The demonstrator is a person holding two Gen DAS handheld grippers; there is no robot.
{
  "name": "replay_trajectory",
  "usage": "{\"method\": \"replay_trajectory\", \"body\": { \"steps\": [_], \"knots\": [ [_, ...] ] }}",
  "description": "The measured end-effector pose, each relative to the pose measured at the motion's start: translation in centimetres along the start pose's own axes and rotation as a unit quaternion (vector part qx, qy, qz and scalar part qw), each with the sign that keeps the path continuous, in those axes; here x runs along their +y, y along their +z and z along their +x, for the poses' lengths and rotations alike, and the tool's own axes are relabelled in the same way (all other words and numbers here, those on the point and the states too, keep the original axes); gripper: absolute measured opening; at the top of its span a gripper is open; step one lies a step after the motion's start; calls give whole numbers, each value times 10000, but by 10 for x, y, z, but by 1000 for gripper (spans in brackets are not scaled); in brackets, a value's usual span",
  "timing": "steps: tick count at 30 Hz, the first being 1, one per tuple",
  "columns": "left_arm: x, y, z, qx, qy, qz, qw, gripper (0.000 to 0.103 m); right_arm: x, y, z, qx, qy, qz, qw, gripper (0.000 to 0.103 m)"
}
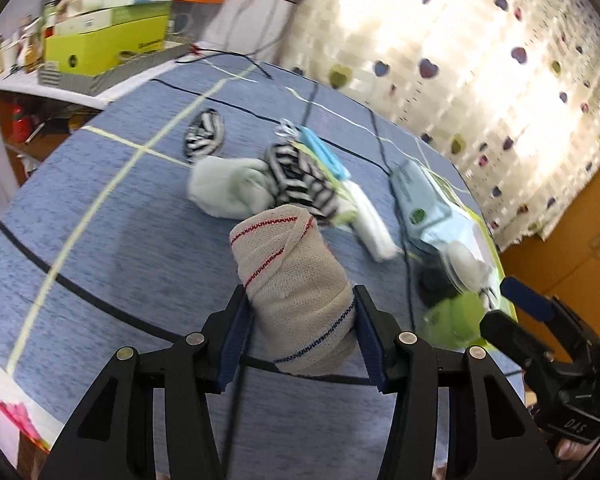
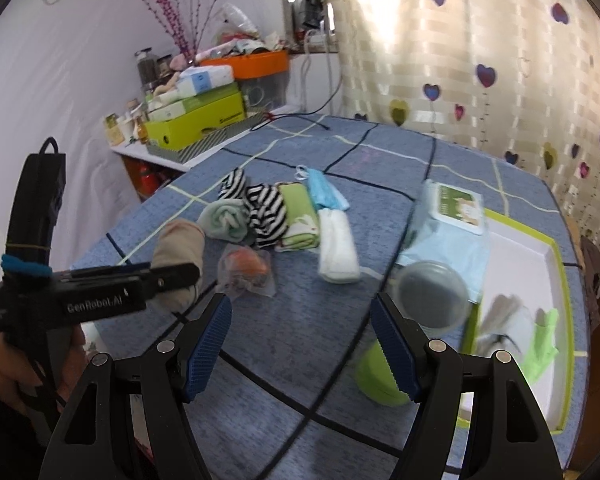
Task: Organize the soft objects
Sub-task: 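Grasp the clear plastic bag with the right tool while the left tool holds the sock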
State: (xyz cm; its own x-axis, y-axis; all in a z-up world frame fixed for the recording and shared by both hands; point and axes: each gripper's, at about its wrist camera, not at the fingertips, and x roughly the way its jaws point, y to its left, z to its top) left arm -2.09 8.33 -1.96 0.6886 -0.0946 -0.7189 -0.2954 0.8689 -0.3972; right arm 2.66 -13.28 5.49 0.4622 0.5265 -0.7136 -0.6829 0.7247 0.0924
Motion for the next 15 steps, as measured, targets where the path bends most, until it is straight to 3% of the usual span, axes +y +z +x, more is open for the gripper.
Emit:
{"method": "replay_trajectory", "body": {
  "steps": [15],
  "knots": [
    [54, 12, 2, -133, 146, -433, 9989, 51, 36, 21, 99, 744, 512, -168, 9958, 72]
  ]
}}
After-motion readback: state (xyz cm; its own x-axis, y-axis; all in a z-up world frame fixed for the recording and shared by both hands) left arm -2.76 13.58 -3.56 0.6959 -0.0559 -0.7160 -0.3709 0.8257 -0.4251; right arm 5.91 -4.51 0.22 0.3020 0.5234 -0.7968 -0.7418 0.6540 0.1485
